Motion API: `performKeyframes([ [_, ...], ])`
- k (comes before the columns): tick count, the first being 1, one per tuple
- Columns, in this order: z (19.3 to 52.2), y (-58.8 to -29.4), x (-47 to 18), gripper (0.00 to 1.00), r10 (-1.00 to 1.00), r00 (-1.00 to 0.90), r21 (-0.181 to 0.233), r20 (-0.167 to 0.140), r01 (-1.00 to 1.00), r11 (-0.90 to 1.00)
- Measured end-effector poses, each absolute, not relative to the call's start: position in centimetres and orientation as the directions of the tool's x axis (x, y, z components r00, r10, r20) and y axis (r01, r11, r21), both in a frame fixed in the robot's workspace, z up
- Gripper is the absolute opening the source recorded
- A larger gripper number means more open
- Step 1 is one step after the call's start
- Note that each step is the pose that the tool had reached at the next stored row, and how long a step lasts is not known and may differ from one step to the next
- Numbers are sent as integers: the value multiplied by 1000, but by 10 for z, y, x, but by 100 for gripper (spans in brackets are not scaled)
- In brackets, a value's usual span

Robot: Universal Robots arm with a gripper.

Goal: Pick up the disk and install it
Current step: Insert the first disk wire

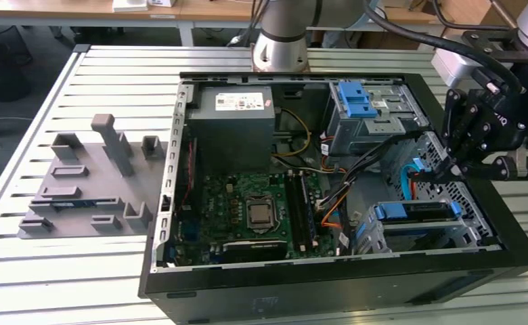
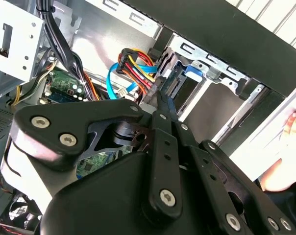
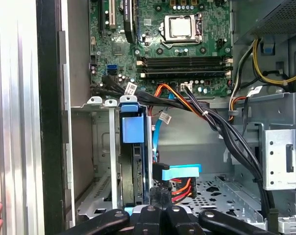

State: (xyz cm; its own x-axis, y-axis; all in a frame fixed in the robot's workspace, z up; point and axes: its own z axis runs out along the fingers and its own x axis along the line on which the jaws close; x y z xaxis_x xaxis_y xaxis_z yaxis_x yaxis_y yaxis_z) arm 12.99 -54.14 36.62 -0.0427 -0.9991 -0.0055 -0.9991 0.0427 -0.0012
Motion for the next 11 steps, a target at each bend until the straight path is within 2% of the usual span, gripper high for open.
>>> performKeyframes([
  [3,366,-538,130,17,-999,-43,-1,-5,-999,43],
  [4,366,-538,130,24,-999,-44,-1,-5,-999,44],
  [11,366,-532,130,24,-999,-47,-1,1,-999,47],
])
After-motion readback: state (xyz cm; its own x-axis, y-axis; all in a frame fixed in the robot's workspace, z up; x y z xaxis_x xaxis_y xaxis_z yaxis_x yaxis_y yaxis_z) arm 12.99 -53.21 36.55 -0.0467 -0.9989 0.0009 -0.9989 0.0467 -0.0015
